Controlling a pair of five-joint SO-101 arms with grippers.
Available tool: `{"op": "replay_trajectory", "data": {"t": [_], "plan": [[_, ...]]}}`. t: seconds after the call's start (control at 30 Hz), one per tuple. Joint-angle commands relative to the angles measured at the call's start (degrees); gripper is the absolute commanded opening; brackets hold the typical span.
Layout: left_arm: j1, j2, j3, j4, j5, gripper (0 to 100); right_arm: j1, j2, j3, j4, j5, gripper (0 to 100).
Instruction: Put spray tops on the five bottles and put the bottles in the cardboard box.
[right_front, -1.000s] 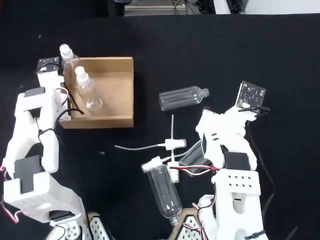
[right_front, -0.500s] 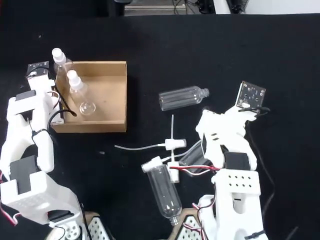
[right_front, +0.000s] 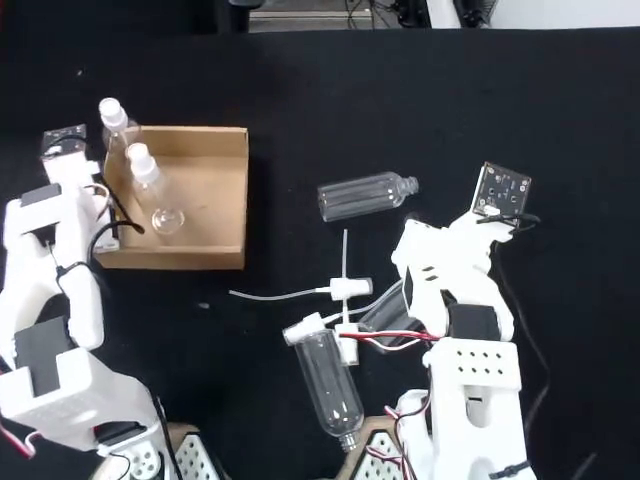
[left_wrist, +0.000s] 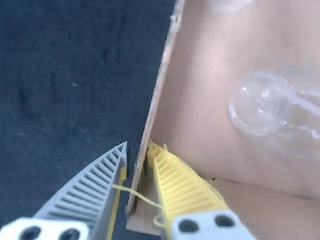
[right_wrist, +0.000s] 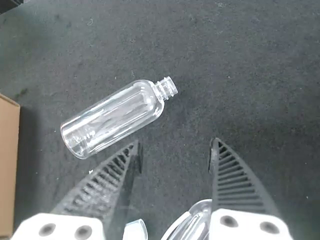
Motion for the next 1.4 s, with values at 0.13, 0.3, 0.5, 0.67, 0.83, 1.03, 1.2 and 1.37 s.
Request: {"op": "replay_trajectory", "data": {"t": [0.13,0.3,0.5,0.67,0.83,1.03,1.2,1.37], "plan": [[-1.89,-3.96,1.54,0.09,-4.92,7,0.62,-0.92,-0.40,-1.67,-0.09,20.1],[-2.33,-4.13,2.07,0.18,-4.84,22,0.62,-0.84,-0.40,-1.67,-0.09,20.1],[-1.89,-4.22,-2.86,8.97,-4.66,27,0.62,-0.84,-0.40,-1.67,-0.09,20.1],[-2.42,-4.22,-10.77,17.85,-4.66,25,0.62,-0.84,-0.40,-1.67,-0.09,20.1],[-2.42,-4.22,-15.69,21.71,-4.84,25,0.62,-1.10,0.04,-1.67,-0.09,20.1],[-2.42,-4.22,-22.37,28.13,-5.01,25,0.62,-1.10,0.04,-1.67,-0.09,20.1],[-2.24,-4.22,-26.42,32.44,-5.01,25,0.62,-1.10,0.04,-1.67,-0.09,20.1],[-0.75,-4.22,-26.42,32.97,-5.27,25,0.62,-1.10,-0.04,-1.67,-0.09,20.1]]}}
